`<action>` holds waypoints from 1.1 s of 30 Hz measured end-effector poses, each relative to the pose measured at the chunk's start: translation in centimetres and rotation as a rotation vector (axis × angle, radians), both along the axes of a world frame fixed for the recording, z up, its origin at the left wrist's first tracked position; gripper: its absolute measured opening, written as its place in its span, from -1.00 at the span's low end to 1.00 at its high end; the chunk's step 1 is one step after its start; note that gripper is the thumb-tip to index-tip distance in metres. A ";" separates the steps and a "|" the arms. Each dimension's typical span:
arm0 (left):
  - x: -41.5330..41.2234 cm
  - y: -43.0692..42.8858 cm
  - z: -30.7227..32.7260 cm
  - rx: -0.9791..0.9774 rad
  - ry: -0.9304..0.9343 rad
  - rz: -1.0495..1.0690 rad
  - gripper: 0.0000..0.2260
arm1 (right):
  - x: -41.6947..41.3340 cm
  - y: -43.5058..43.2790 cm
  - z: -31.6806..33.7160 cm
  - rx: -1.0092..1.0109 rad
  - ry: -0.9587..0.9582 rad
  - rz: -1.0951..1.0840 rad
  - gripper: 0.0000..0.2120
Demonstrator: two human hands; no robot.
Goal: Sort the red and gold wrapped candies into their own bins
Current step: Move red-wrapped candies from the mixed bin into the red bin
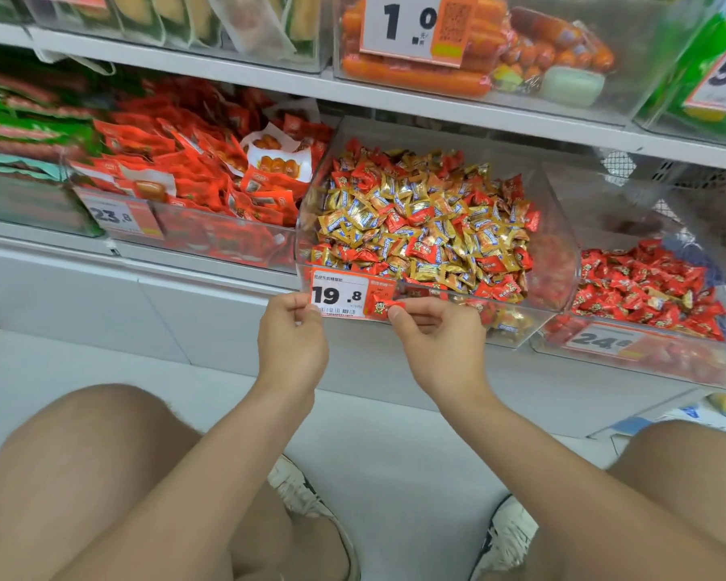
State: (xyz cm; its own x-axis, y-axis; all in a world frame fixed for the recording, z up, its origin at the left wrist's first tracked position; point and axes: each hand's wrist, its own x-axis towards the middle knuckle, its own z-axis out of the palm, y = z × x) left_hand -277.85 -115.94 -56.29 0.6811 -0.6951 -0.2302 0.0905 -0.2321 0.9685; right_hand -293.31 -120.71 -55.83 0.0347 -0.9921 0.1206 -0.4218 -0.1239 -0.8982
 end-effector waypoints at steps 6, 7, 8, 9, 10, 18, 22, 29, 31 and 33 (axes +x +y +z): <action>0.6 -0.2 -0.1 0.023 0.059 0.005 -0.86 | 0.3 -0.1 -0.2 0.055 -0.045 -0.008 -0.93; 0.6 -0.2 -0.1 0.021 0.051 0.009 -0.86 | 0.4 -0.2 -0.2 0.052 -0.042 -0.010 -0.93; 0.5 -0.2 0.0 0.022 0.043 0.015 -0.86 | 0.4 -0.2 -0.2 0.051 -0.043 -0.012 -0.93; 0.5 -0.2 0.0 0.023 0.037 0.021 -0.87 | 0.3 -0.3 -0.3 0.052 -0.047 -0.014 -0.93; 0.5 -0.2 0.0 0.023 0.034 0.028 -0.88 | 0.3 -0.3 -0.3 0.055 -0.050 -0.013 -0.93; -0.5 0.5 1.2 0.077 -0.354 -0.136 -0.74 | -0.5 0.4 2.7 0.052 0.040 0.105 -0.90; -2.3 1.0 2.6 0.241 -0.618 -0.303 -0.57 | -3.4 0.1 6.4 -0.172 0.109 0.090 -0.87; -6.9 -0.3 6.8 -0.059 -1.112 -0.420 -0.87 | -9.7 -4.6 9.2 -0.345 0.524 0.163 -0.74; -8.3 -1.3 7.6 -0.076 -1.119 -0.532 -0.94 | -11.4 -5.7 9.5 -0.357 0.576 0.179 -0.70; -9.8 -2.5 8.1 -0.143 -1.111 -0.641 -0.94 | -13.6 -7.0 10.3 -0.335 0.541 0.156 -0.70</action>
State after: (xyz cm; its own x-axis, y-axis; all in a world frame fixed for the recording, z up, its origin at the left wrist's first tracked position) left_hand -287.61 -118.45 -48.18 -0.0046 -0.9386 0.3450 -0.8635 0.1777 0.4720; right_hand -306.94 -127.67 -45.57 0.3176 -0.8824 0.3470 -0.7578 -0.4562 -0.4666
